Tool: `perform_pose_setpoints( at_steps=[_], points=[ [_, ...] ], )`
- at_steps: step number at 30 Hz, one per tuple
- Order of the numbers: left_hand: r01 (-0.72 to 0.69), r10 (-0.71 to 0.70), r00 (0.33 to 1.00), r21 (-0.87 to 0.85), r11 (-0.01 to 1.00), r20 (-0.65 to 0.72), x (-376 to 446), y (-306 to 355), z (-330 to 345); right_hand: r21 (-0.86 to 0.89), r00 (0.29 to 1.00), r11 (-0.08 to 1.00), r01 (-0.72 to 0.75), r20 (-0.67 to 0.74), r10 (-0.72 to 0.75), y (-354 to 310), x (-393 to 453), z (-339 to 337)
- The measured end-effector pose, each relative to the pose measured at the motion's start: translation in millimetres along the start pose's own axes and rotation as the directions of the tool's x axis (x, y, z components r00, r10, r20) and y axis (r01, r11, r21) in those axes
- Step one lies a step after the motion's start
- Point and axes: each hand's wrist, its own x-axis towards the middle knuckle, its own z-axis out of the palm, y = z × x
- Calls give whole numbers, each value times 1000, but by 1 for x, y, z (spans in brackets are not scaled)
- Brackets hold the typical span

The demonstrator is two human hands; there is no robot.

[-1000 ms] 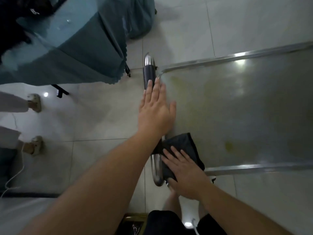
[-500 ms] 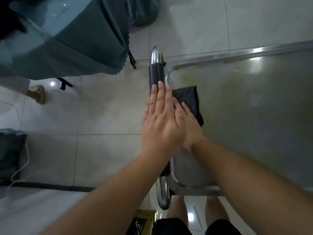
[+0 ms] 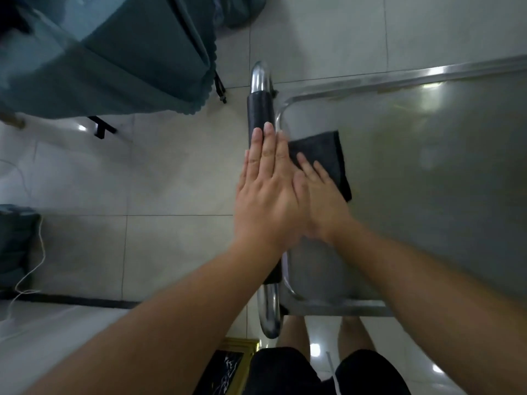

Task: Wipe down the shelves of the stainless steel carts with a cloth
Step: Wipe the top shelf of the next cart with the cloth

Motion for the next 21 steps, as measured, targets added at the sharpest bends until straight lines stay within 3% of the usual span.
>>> perform_pose_setpoints(
  at_steps=[3, 6, 9, 15, 18, 21],
  points=[
    [-7, 7, 1000, 1, 1000, 3, 1, -2, 1, 77, 999, 997, 14, -34, -12, -7, -97, 41],
    [-27, 27, 1000, 67, 997, 0, 2, -2, 1, 16, 1000, 1000, -6, -21, 7, -5, -181, 73],
    [-37, 38, 999, 103, 994, -6, -2, 1, 3, -35, 1000, 999, 2, -4, -2, 4, -210, 84],
    [-24, 26, 1000, 93, 995, -12, -6, 1, 5, -61, 994, 997, 49, -95, -54, 40, -137, 54],
    [-16, 19, 999, 92, 996, -31, -5, 3, 4, -25, 984, 1000, -9, -178, 4, 61, -65, 15],
    [3, 1, 999, 98, 995, -39, -4, 5, 3, -22, 985, 997, -78, -155, 74, 80, 13, -28]
  ],
)
